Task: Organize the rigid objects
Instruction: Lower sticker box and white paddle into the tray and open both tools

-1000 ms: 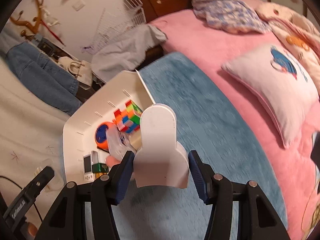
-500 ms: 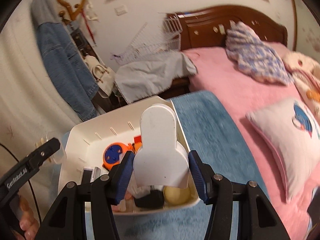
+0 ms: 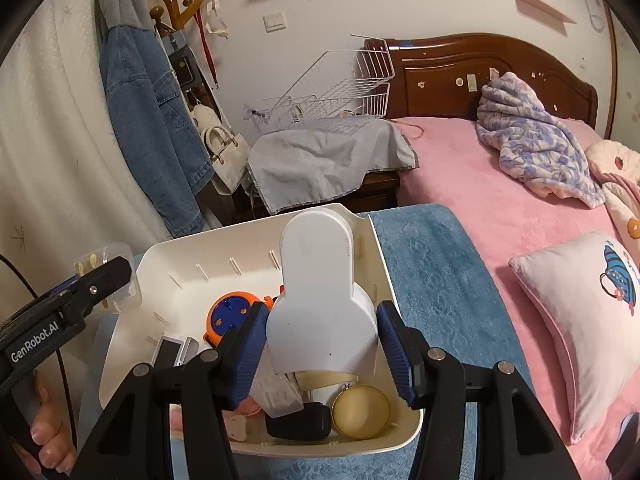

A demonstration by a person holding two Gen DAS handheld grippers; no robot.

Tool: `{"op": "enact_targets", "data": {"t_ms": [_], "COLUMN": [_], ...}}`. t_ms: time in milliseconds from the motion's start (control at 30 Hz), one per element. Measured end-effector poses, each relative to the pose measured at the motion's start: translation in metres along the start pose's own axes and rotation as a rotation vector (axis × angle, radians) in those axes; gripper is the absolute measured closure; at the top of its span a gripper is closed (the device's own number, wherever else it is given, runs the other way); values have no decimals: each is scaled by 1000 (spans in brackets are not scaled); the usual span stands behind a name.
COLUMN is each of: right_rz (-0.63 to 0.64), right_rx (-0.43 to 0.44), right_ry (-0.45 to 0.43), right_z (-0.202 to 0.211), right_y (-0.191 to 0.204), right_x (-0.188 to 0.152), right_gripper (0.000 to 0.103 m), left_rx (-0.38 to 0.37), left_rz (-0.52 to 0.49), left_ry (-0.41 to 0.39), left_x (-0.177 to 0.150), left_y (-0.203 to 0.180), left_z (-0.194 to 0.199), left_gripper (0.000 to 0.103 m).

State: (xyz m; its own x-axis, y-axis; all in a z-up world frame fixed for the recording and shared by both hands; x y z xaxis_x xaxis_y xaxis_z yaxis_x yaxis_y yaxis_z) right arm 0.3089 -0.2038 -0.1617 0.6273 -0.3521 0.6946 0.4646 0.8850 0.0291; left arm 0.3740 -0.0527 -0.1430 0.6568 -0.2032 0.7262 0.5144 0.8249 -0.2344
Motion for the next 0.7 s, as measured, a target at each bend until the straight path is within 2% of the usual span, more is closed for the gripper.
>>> {"op": "enact_targets", "data": {"t_ms": [33,67,133,200,300,467,633,700], "right_rz": [2,2,7,20,32,7,-5,-3], "right_rx": [1,2,12,16,27,51,71,79], "right_ry": [-4,-11,-40,-74,-114,-152,-135,-116], "right_z": [1,4,12,22,38,65,91,101], "right_y": [0,0,-1,-1,-2,-12,-25,-31], "right_x": [0,0,1,3,4,0,-15,-24], "right_gripper": [47,46,44,35,34,25,22,22], "left_rx": [3,5,10,16,28,49,76,61], "left_rz": [4,8,11,4,-8,9,41,55], "left_ry": [2,5,-4,-18,-29,-58,-49,-26], "left_x": [1,2,4,3,4,2,-15,-27], "left_y": [-1,-2,-4,-8,-13,-20,-27,-30], "left_z": [1,2,6,12,23,53,82,95], "left_gripper": [35,26,18,16,13,4,3,3]}}
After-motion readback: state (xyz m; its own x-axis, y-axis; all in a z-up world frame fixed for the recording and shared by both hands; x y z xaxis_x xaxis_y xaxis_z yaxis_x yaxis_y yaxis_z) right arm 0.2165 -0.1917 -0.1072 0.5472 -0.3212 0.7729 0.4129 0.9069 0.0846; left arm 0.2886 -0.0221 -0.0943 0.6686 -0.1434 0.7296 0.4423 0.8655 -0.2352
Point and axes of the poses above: each gripper's, at about its wrist camera, not at the fingertips, and z roughly against the way its jaws point, y to its left, x to its top, the point moved 1 cm from there along -z, roughly the way its jaws point, and after that the axes turned 10 degrees about -x, right-handed, at the moved point
